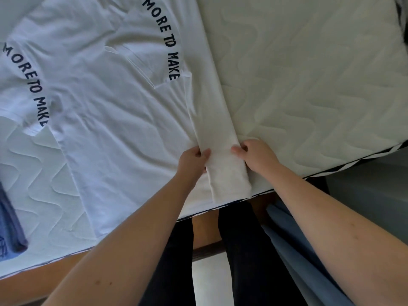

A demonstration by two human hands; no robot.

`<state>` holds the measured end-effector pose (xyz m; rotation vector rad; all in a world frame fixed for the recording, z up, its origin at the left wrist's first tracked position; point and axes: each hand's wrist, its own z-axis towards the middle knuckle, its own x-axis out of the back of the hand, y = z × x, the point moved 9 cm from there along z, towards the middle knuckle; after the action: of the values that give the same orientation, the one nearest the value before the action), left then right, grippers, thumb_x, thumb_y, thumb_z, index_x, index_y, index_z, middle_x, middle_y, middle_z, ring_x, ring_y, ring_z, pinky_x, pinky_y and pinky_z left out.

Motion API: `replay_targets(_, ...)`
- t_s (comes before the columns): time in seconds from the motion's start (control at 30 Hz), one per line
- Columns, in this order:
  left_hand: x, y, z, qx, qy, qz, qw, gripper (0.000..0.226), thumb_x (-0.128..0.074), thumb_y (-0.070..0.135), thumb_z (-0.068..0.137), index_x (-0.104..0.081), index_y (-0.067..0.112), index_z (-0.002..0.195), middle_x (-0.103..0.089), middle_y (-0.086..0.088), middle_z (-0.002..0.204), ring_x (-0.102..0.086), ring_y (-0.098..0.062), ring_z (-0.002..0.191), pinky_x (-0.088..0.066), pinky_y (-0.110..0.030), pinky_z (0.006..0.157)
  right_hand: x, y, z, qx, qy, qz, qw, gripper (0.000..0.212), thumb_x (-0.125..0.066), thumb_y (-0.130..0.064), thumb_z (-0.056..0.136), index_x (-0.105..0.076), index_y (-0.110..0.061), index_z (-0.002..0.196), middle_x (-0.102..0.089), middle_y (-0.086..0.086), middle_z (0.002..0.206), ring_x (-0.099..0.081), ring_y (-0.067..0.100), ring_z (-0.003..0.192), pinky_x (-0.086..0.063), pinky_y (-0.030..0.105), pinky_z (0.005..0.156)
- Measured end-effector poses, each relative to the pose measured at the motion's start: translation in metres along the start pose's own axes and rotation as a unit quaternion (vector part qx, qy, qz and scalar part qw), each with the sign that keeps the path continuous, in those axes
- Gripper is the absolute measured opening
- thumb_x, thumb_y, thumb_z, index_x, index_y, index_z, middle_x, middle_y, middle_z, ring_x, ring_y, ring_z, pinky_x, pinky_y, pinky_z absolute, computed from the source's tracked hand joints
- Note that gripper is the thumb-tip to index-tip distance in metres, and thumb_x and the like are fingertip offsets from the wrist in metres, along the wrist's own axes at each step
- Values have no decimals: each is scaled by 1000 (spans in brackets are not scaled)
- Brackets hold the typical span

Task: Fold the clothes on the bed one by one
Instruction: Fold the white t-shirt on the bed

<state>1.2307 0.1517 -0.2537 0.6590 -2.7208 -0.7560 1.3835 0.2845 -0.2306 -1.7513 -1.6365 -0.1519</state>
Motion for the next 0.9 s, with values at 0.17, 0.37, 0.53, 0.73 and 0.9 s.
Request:
replay_targets(0.17, -10, -27, -21, 15, 35, -1, 999, 19, -61, 29, 95, -69, 17, 106, -73, 0, 96, -70, -20, 90, -58, -33, 75, -15, 15, -21, 1, -12, 43, 999, 32, -65, -50, 87, -62, -22, 101, -64, -8, 88, -60, 15, 82, -48, 33, 73)
replay_targets(0.37, -29, -65, -47, 74, 4, 50, 996, 32, -55, 32, 99, -66, 7, 116, -70, -11, 109, -66, -30, 100, -56, -46, 87, -31, 46, -43, -27, -48, 54, 997, 22, -64, -37, 92, -65, -15, 91, -66, 2, 87, -63, 24, 86, -48, 34, 75)
replay_targets(0.53, -51, -81, -67, 141, -46, -6, 989, 42, -46, 41, 102, -59, 8, 125, -63, -12, 124, -61, -31, 113, -53, -46, 95, -33, 58, -60, -36, 10, 124, 992, 27, -57, -33, 97, -63, -13, 113, -69, 5, 104, -63, 21, 96, -47, 32, 82)
replay_targets(0.73, -33, -75, -69, 42, 28, 80, 996, 24, -65, 35, 92, -69, 14, 105, -73, -3, 99, -69, -23, 92, -56, -46, 87, -40, 74, -64, -63, 7, 114, 991, 21, -62, -31, 94, -65, -14, 105, -68, 4, 98, -63, 21, 89, -51, 35, 77)
replay_targets(0.9, -22, -86, -70, 39, 55, 99, 993, 10, -70, 35, 87, -68, 25, 86, -73, 3, 79, -71, -17, 73, -59, -46, 76, -42, 79, -74, -64, 19, 151, 986, 22, -66, -40, 90, -58, -25, 103, -65, -10, 90, -62, 10, 84, -46, 24, 69)
